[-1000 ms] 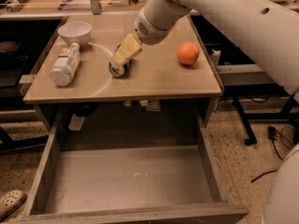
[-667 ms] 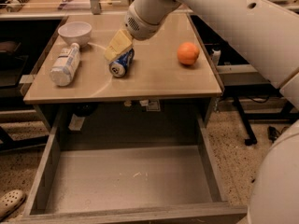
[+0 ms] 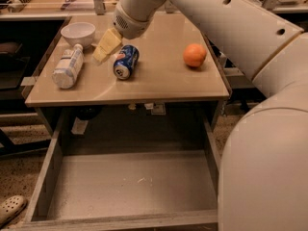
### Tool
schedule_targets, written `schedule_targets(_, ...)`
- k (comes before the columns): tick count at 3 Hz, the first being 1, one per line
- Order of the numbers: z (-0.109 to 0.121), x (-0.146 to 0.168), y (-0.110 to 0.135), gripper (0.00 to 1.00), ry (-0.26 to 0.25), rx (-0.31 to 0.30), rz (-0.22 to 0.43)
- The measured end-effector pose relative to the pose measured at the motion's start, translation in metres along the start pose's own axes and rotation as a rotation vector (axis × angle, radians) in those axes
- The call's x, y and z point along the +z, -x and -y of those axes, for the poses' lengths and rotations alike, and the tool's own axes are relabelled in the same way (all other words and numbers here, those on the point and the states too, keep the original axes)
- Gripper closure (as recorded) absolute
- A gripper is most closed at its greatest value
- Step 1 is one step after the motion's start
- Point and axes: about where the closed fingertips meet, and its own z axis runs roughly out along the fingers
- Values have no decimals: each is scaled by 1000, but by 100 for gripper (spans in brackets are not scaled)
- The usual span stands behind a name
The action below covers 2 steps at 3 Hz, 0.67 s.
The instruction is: Place pepsi can into top drawer
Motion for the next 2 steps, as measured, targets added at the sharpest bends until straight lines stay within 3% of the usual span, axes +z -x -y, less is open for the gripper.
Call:
schedule_targets(1, -1, 1, 2, 0, 3, -3, -1)
schedule_targets(2, 12, 18, -1, 0, 16, 49, -3)
